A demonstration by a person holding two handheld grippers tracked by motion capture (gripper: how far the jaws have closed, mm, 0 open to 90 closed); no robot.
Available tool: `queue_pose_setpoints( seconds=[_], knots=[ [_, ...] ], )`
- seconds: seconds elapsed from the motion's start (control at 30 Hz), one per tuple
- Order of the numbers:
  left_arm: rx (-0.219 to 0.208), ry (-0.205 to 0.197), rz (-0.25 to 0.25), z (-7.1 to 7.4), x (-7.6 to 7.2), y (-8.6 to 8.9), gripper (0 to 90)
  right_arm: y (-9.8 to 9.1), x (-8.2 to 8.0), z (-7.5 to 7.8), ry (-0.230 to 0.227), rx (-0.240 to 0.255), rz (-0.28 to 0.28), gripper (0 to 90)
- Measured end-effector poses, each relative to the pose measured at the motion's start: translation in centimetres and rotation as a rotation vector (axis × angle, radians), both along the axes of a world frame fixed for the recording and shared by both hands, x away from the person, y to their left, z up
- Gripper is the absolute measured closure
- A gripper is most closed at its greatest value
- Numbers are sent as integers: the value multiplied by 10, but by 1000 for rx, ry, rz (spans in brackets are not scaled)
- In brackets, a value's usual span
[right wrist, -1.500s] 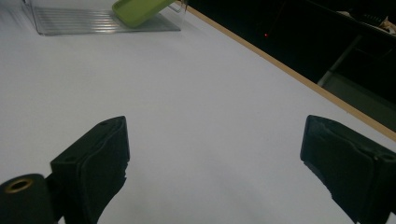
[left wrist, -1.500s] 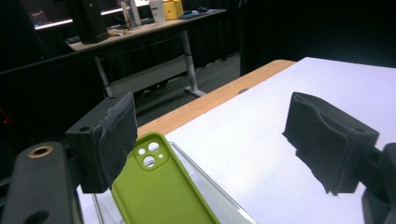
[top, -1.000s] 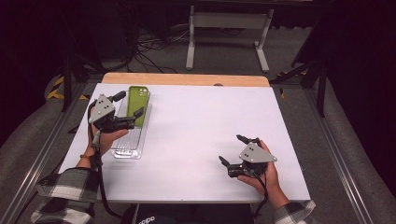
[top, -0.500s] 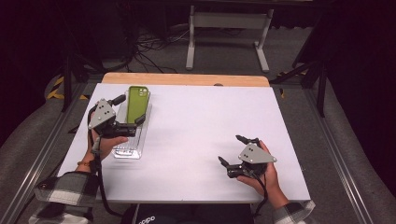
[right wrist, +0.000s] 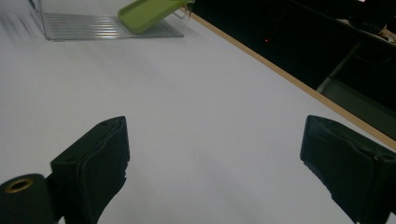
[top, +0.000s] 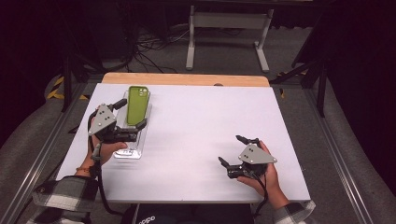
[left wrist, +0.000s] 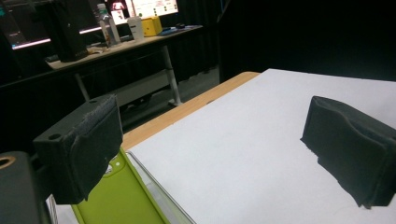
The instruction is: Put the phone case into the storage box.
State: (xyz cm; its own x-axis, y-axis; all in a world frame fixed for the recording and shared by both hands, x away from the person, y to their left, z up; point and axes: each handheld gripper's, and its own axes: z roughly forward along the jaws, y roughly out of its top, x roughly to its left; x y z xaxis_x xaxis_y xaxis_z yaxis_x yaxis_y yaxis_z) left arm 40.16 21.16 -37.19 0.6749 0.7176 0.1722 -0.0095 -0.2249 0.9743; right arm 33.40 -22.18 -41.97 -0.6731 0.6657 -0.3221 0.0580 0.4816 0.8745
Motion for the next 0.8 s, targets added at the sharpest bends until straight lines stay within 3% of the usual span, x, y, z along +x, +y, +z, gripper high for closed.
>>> queue_pose_setpoints(
  seconds=[0.8],
  knots=[
    [-4,2,-38,-9,-34,-14,68,1,-3,3,-10,1,4,89]
  ],
)
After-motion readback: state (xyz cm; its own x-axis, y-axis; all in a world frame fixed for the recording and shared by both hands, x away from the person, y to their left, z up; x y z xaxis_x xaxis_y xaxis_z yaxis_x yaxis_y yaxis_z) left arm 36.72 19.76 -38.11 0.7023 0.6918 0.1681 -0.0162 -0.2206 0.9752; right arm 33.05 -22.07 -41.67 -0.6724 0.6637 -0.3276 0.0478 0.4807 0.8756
